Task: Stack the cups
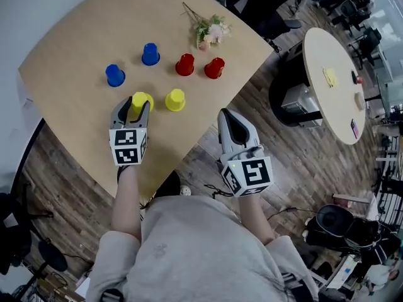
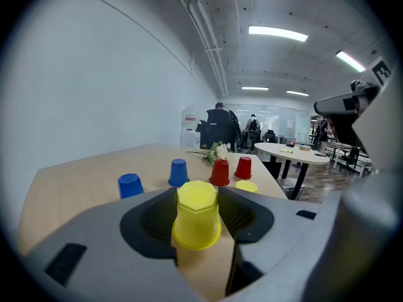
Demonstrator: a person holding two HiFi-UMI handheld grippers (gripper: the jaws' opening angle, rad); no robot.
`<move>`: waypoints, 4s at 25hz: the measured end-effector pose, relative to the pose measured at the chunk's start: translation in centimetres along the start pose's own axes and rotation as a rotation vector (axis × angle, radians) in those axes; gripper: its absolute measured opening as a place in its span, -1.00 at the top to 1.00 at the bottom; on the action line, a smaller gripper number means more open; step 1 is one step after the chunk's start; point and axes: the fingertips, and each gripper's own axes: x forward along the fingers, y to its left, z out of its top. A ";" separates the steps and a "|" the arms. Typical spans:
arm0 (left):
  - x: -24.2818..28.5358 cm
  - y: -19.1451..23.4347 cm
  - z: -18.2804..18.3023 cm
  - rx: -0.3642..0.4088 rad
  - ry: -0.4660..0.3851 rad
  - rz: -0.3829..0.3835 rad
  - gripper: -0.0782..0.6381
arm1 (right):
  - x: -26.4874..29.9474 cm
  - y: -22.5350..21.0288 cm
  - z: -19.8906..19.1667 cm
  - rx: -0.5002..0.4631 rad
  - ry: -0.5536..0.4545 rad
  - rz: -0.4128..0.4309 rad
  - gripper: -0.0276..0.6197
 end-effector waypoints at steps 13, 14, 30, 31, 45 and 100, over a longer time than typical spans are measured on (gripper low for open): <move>5.3 -3.0 -1.4 0.079 0.097 -0.062 0.19 | -2.2 -4.1 -1.1 0.014 0.029 -0.096 0.88; 5.5 -3.2 -1.5 0.080 0.102 -0.064 0.19 | -2.2 -4.3 -1.1 0.014 0.029 -0.098 0.88; 0.4 -1.5 3.0 -0.010 -0.109 -0.083 0.46 | 4.8 -8.0 -2.1 0.068 0.068 -0.129 0.88; -0.3 -1.3 3.3 -0.011 -0.125 -0.078 0.60 | 5.6 -8.4 -2.3 0.080 0.076 -0.134 0.88; -3.5 -0.8 4.0 -0.068 -0.150 -0.066 0.76 | 14.5 -12.6 -9.8 0.125 0.303 -0.127 0.87; -3.1 1.3 4.0 -0.110 -0.114 0.028 0.76 | 11.4 -2.2 -17.5 -0.059 0.465 0.146 0.22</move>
